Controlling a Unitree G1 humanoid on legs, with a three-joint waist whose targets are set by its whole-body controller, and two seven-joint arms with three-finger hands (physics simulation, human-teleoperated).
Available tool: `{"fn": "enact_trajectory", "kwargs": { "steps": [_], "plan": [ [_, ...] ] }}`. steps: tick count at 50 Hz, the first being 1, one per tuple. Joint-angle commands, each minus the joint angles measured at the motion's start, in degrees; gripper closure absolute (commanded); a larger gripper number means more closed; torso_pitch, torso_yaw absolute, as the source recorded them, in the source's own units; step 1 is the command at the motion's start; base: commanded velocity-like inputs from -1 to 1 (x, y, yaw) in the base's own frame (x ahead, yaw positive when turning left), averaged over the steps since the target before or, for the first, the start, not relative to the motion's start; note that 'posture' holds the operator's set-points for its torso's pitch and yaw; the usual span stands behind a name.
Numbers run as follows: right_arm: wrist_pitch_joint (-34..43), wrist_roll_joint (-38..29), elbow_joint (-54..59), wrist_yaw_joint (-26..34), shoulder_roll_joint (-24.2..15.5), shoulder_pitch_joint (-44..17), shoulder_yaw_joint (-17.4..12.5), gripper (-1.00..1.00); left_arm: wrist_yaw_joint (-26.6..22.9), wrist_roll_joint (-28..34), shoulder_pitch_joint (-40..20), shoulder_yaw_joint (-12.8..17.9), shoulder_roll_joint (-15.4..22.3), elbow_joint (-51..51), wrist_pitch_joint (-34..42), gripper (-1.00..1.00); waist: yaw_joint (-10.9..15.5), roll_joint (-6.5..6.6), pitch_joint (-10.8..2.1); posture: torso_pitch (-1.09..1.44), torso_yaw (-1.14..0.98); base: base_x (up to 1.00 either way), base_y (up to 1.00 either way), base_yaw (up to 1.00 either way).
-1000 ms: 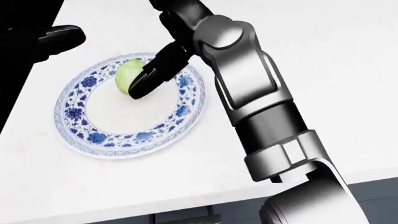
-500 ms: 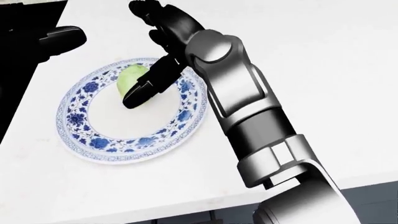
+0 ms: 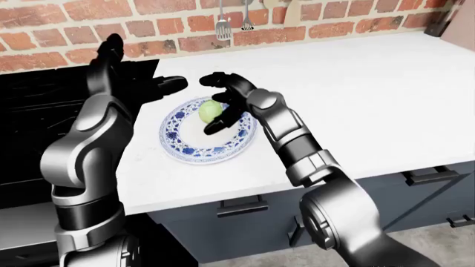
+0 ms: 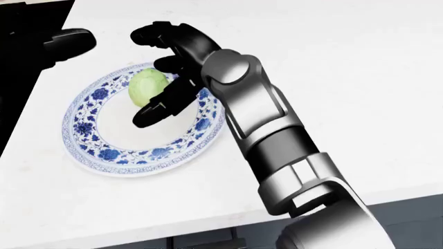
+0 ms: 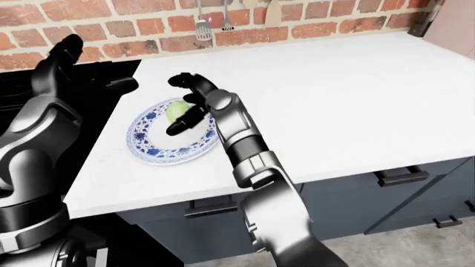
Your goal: Pick the brussel sprout from the plate and place it in the pan.
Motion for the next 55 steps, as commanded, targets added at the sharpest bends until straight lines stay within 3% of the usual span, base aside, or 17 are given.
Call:
{"fn": "enact_trajectory", "kwargs": {
  "steps": [1, 31, 55],
  "plan": [
    [-2.84, 0.13, -1.15, -0.97, -0.39, -2.45, -0.49, -0.61, -0.19, 0.21, -1.77, 0.61, 0.72, -1.68, -1.88, -1.0, -0.05, 0.33, -1.72, 0.0, 0.0, 0.0, 0.0, 0.0],
    [-10.86, -0.63, 12.25, -5.92, 0.59, -9.38, -1.6, -0.55, -0.58, 0.46, -1.71, 0.5, 0.45, -0.89, -2.58, -1.0, -0.1, 0.46, -1.89, 0.0, 0.0, 0.0, 0.0, 0.0],
    [-16.08, -3.82, 15.88, -11.33, 2.44, -8.69, -1.65, -0.46, -0.24, 0.07, -1.28, 0.61, 0.29, -2.24, -1.64, -1.0, -0.13, 0.55, -1.95, 0.0, 0.0, 0.0, 0.0, 0.0]
  ]
}}
